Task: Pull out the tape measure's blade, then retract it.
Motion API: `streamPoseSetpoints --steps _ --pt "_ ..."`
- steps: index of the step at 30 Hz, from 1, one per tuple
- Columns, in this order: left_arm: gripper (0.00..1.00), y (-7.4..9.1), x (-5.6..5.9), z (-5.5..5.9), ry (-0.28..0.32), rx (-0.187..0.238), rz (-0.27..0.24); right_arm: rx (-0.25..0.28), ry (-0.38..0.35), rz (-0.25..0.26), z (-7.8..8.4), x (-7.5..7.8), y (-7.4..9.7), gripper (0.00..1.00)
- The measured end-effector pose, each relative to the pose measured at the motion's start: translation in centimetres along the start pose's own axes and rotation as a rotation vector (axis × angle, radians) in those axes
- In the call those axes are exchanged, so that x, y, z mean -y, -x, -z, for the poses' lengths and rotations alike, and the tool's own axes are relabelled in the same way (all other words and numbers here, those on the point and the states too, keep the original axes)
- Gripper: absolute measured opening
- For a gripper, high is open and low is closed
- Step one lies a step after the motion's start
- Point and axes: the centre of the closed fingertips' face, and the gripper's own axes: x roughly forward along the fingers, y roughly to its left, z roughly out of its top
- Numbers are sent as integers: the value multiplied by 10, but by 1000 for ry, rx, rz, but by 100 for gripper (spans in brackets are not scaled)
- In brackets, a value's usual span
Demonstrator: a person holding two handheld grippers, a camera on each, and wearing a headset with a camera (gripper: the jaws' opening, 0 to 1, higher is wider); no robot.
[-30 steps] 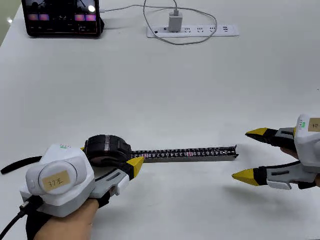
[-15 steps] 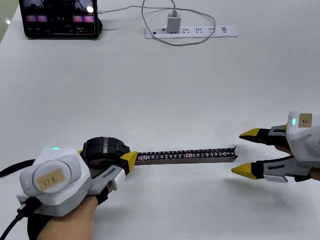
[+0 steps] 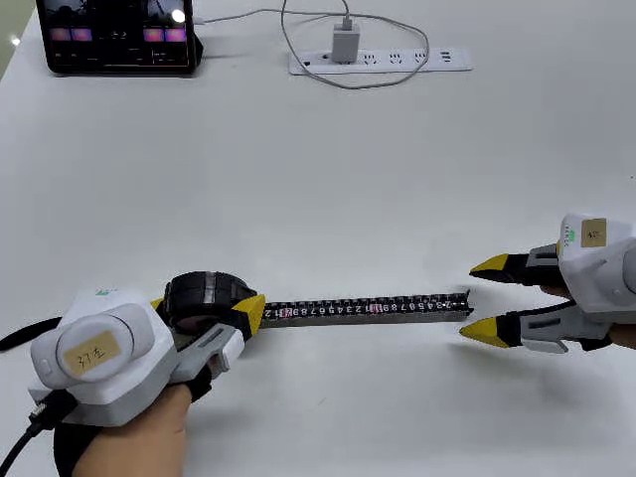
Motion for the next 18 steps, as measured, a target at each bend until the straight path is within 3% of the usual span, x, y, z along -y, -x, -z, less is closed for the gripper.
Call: streamPoseSetpoints --steps 18 --pt "60 0 0 1 -4 -8 6 -88 104 -75 9 0 -10 27"
